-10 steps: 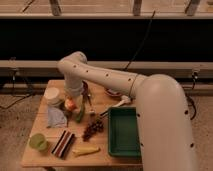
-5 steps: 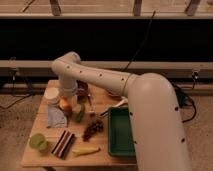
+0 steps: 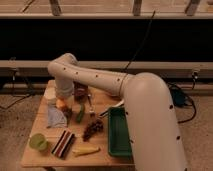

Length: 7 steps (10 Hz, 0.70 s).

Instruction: Place apple in metal cup

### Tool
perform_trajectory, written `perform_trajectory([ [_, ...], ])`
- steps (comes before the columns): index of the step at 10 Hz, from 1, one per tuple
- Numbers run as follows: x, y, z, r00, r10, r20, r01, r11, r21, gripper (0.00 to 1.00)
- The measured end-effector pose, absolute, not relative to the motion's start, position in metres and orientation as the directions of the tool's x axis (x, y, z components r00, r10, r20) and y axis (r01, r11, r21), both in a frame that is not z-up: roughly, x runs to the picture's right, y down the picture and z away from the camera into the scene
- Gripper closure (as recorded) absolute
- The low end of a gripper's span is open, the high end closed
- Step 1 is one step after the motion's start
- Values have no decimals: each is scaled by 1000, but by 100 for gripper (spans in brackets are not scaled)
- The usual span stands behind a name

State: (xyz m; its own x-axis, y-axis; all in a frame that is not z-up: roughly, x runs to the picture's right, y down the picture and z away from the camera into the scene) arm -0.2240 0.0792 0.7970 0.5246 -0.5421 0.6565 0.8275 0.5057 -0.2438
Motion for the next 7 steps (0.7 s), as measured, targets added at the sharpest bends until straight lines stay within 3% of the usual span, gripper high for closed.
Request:
perform_trajectory([
  [2,-223,76,802,535,-544,646,821,514,-246,22],
  [7,-222,74,806,540,-546,640,817,522,-245,20],
])
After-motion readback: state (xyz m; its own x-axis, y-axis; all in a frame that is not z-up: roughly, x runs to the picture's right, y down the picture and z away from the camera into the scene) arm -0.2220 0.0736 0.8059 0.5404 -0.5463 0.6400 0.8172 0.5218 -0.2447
